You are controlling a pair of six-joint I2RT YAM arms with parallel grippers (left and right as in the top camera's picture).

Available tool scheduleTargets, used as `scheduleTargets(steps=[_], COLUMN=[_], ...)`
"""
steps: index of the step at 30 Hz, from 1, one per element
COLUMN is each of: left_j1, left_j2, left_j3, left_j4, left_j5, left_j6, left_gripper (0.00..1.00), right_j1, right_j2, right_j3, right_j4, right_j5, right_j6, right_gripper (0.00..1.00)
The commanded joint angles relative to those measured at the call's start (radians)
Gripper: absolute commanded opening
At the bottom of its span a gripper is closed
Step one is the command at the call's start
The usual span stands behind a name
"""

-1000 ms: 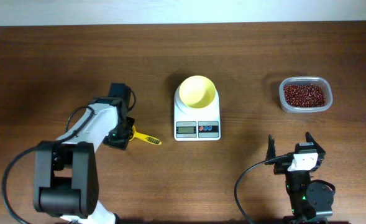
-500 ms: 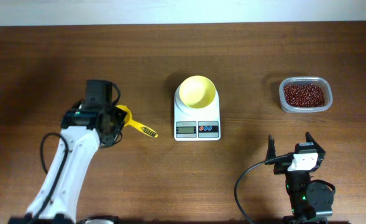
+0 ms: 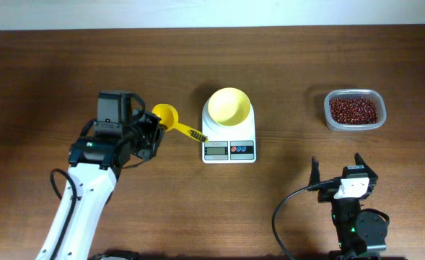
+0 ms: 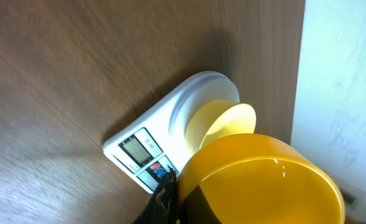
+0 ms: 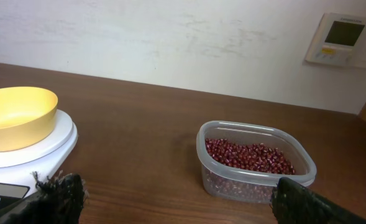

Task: Scoop item into bowl and weigh 50g on scale
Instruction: 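Lift the scoop with the left gripper, handle toward the scale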

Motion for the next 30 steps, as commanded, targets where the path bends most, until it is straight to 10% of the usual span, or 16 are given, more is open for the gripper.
scheduleTargets(steps=[1,10,17,25,30], left_j1=[-0.031,-0.055,-0.055,-0.080,-0.121], left_j2=[-0.011,-0.011,-0.011,-0.011,-0.011], left_j3=[-0.002,-0.002,-0.003,-0.002,-0.003], left_j4=[0.003,0.003,0.010,0.085,0.089], left_j5=[-0.036,-0.172,-0.499,-0.456,-0.458], left_j6=[-0.217,-0.360,-0.142,-0.037,-0.037], left_gripper=[0.00,0.00,0.00,0.00,0.00], right_j1=[0.008,0.008,0.008,0.008,0.008], right_j2=[-0.008,-0.008,-0.008,-0.008,-0.008], right_j3=[-0.005,-0.005,-0.005,-0.005,-0.005], right_j4=[-0.006,0.018,0.030,0.168,0.331], right_j5=[0.019,-0.023,-0.384,-0.959,-0.837], right_j6=[-0.006,-0.006,-0.006,-0.006,0.051], right_gripper=[0.99,0.99,0.99,0.98,0.99])
